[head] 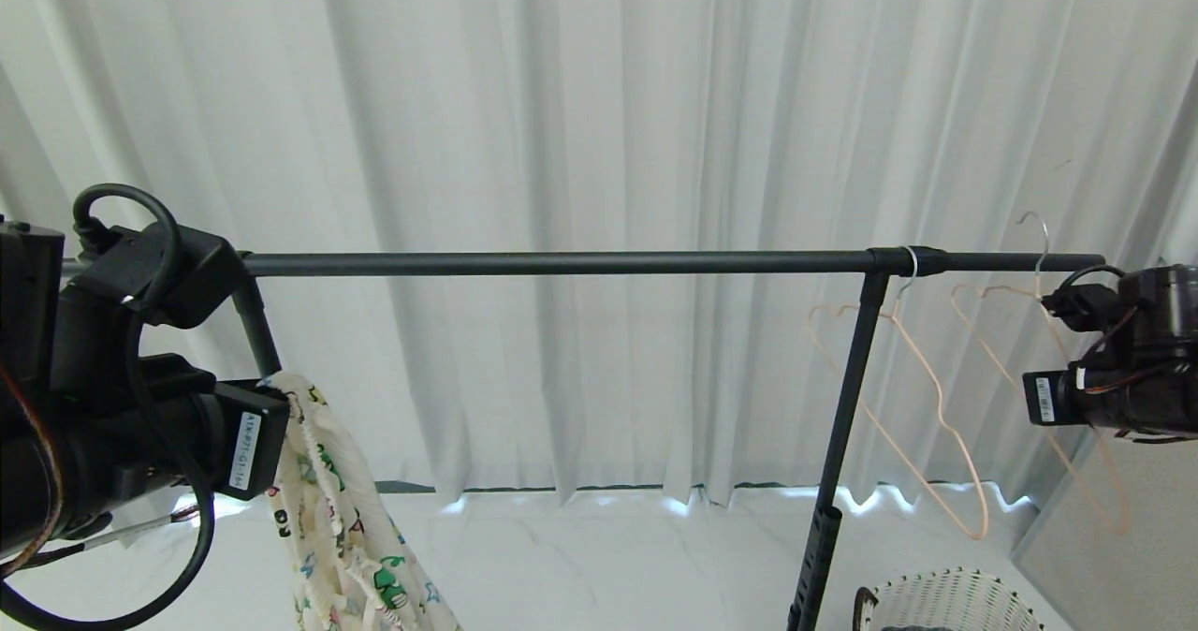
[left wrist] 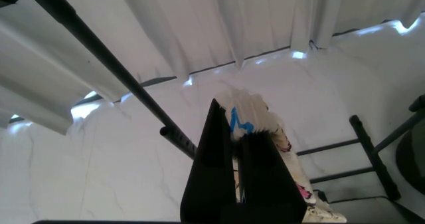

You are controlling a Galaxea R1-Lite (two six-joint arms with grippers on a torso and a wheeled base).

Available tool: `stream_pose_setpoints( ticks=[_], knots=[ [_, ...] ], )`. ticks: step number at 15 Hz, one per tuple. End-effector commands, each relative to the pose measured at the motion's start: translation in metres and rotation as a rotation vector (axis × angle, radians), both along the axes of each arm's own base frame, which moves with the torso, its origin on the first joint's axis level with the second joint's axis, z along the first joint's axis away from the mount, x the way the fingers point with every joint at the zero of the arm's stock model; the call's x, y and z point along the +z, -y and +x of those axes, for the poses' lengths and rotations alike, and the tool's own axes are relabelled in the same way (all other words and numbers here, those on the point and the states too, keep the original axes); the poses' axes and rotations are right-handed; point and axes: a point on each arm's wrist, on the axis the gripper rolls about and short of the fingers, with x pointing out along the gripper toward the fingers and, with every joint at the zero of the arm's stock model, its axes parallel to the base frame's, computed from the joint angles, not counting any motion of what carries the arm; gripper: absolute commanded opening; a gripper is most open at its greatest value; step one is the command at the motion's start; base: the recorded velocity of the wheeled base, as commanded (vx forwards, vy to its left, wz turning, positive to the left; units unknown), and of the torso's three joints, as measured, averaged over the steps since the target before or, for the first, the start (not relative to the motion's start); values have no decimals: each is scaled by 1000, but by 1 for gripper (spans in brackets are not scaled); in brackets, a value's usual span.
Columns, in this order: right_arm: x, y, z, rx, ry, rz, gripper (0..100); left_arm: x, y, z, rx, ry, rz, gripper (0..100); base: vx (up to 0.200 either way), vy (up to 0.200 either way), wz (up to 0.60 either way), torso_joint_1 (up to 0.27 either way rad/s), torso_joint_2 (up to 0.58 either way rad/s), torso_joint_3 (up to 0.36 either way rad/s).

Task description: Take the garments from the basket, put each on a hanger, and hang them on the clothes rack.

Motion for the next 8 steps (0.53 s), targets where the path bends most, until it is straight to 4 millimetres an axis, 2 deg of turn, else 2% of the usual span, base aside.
stream_pose_setpoints(
  ticks=[1,3,5,8],
  knots=[
    [18,12,-15,8,32,-16,0,0,0,0,-2,-2,2,0,0,0,0,0,0,0],
    [22,19,-22,37,19,-32,0,0,0,0,-2,-2,2,0,0,0,0,0,0,0],
    [31,22,-38,69,-21,4,0,-1,0,0,1,-3,3,0,0,0,0,0,0,0],
    [40,19,-61,122,-60,45,0,-1,0,1,-2,-6,5,0,0,0,0,0,0,0]
  ],
)
